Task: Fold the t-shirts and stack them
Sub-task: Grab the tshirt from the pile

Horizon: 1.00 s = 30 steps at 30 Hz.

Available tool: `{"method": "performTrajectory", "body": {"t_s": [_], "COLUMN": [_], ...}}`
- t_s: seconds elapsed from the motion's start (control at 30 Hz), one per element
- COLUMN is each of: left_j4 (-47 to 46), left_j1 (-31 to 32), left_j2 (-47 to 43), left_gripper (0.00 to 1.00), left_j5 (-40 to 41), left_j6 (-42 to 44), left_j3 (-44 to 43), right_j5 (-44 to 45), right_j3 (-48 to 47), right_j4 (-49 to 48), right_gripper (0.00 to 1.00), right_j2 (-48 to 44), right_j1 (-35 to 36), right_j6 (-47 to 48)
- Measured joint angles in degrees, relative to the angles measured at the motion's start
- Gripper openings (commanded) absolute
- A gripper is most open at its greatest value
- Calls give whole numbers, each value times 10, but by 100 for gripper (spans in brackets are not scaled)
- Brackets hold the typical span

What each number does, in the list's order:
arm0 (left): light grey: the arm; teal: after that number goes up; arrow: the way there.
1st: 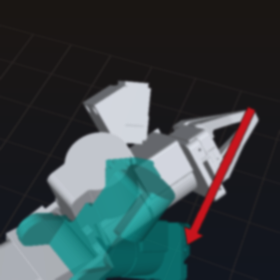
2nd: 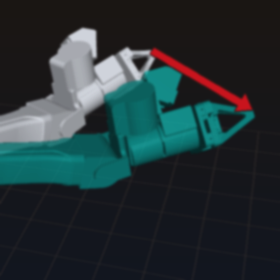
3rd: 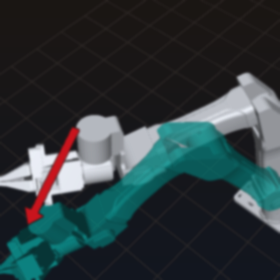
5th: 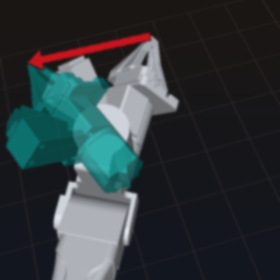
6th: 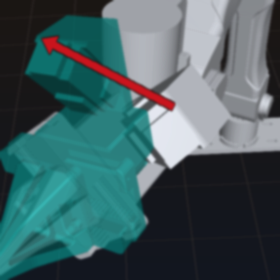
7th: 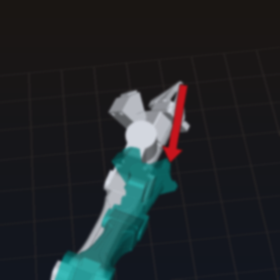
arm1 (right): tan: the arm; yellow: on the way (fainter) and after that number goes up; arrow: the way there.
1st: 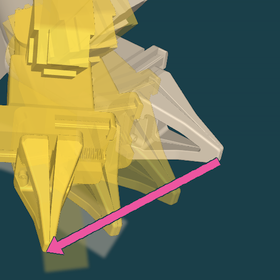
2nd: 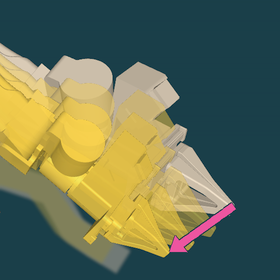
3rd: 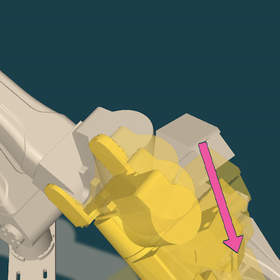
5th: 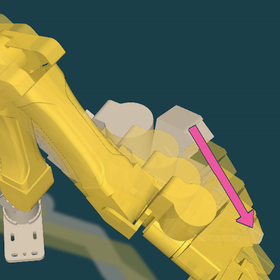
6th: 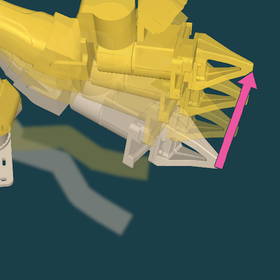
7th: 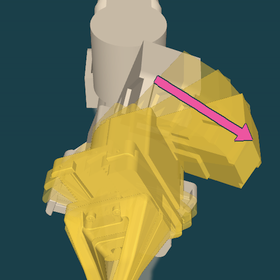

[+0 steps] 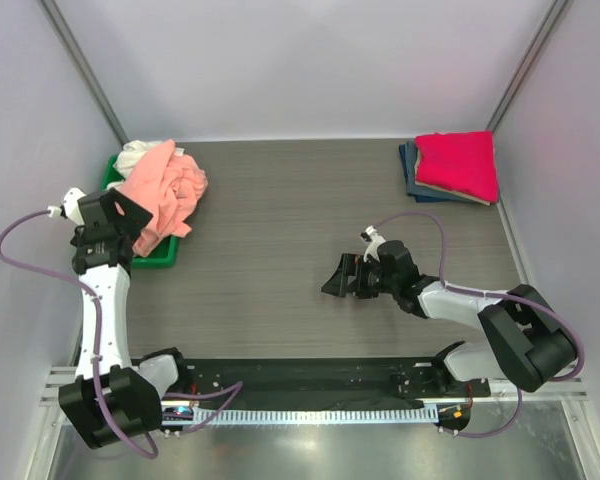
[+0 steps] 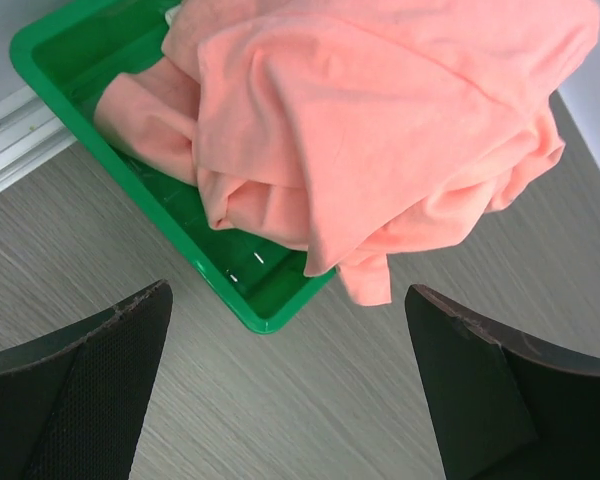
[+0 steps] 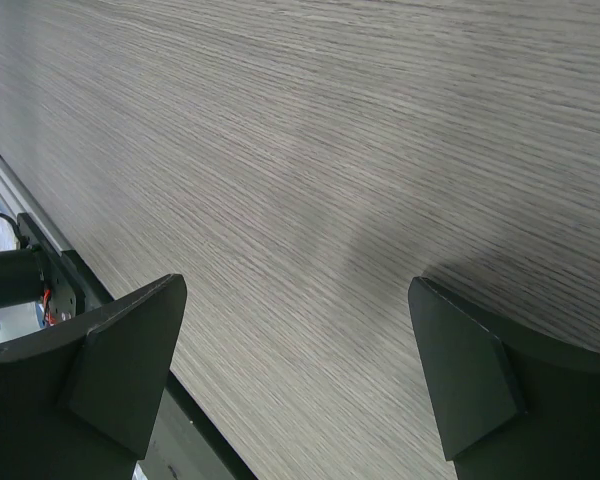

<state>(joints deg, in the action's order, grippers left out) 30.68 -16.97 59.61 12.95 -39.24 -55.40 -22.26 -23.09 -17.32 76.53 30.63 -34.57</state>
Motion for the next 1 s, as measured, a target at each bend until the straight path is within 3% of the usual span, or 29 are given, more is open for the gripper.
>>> {"method": "performTrajectory", "body": {"t_s": [0.37,0.6,0.67,0.7,0.73,0.77,0.83,0.87,1.0], "left_j4": [-12,-15,-13,-11,-9,-5,2,6,57], "left_j1": [10,25,25,25,26,26,26,27,47], "left_j2": [109,213,233,244,253,261,270,271,283], "left_gripper": [100,93,82,66,56,32,7,0,0], "left_j5": [-57,-68,-68,-68,-68,-68,-68,-67,-43], "left_j6": [39,52,53,55,54,57,65,65,71], "left_j3": [-58,-75,-77,-80,-83,-87,-98,-105,-195], "right_j5": [0,0,0,0,0,0,0,0,0], "right_j3": [0,0,0,0,0,0,0,0,0], "right_j4": [0,0,0,0,0,0,0,0,0], "right_gripper": [100,100,100,100,100,100,100,100,100], "right_j2": [0,0,0,0,0,0,0,0,0], "right_j1": [0,0,0,0,0,0,0,0,0], "right_j6": [0,0,0,0,0,0,0,0,0]}}
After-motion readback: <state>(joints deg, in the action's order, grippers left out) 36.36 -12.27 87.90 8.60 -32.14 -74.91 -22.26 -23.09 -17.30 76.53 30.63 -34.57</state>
